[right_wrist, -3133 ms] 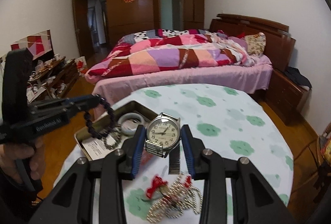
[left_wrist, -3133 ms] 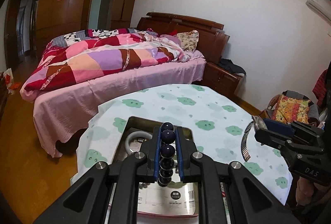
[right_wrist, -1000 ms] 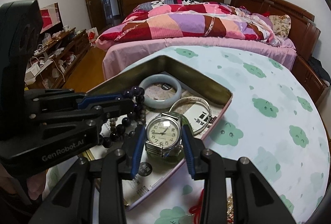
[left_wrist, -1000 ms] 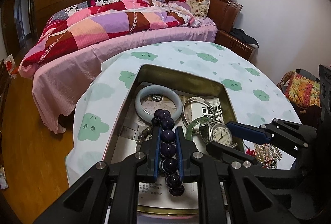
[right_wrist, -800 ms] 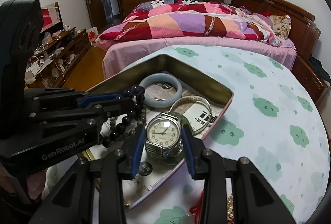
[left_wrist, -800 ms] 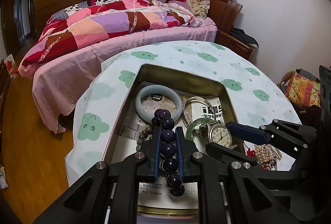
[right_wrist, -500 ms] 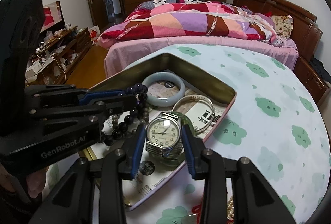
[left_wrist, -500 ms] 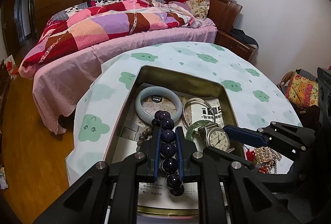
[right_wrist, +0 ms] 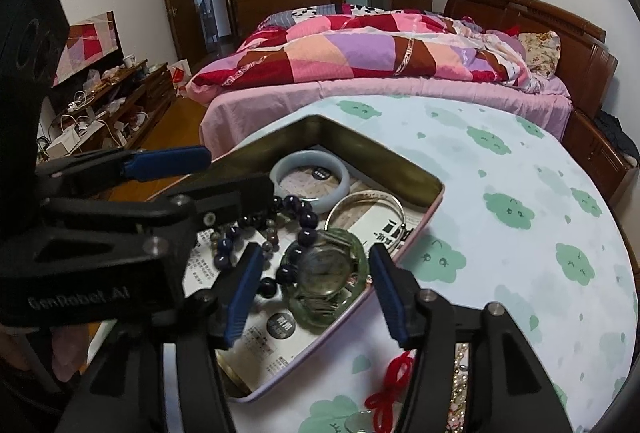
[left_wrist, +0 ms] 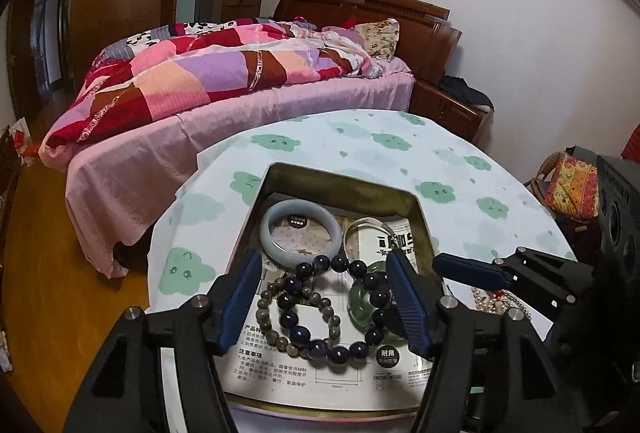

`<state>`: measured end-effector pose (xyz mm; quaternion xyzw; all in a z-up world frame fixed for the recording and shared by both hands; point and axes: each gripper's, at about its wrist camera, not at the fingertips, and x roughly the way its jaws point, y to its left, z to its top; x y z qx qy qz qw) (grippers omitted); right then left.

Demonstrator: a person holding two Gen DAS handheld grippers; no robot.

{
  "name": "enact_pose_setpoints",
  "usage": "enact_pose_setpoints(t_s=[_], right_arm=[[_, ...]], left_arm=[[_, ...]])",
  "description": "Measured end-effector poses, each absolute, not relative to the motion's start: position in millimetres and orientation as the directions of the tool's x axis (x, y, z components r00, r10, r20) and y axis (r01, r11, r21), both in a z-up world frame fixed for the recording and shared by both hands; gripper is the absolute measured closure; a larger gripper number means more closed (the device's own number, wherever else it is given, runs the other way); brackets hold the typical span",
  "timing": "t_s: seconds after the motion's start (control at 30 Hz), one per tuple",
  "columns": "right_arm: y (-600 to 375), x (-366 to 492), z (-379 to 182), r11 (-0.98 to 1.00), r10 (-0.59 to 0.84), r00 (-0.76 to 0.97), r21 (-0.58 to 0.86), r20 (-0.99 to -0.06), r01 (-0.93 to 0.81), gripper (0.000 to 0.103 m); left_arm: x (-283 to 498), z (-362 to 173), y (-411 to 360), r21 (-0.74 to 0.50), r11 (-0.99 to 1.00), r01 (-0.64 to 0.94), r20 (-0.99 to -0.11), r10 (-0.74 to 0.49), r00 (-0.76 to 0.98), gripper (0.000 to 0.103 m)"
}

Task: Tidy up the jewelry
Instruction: 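Lower the watch and blue bracelet into the tin and open both tools, then move both tools to the pile and grasp the red tassel with the left tool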

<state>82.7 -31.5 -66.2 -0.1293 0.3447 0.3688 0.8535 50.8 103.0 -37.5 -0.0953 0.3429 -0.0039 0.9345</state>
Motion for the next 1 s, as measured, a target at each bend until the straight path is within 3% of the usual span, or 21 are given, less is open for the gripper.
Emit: enact_pose_setpoints(t_s=[0.1, 0.47, 0.67, 1.0], right_arm=[[-37.9, 80.0, -62.1, 0.695, 0.543, 0.495, 0.033, -0.678, -0.718, 0.037], [-150.5, 93.0, -63.9, 0.849, 0.409, 0.588, 0.055, -0.698, -0.526, 0.037], [-190.8, 91.2, -77.8, 0.899, 0.332, 0.601, 0.052, -0.727, -0.435, 0.037], [-197.7, 84.0, -85.5, 0.897, 0.338, 0.596, 0.059, -0.728, -0.438, 0.037]], left_arm=[[51.9, -38.8, 105.5, -0.188, 0.979, -0.076, -0.644, -0.064, 0.762, 0.038], [48.1, -39.5, 90.9, -0.161, 0.982, -0.096, -0.644, -0.03, 0.764, 0.038], [43.5, -36.2, 60.2, -0.151, 0.988, -0.014, -0.638, -0.087, 0.765, 0.038], [29.3, -40.3, -5.6, -0.125, 0.981, 0.149, -0.664, -0.194, 0.722, 0.041]])
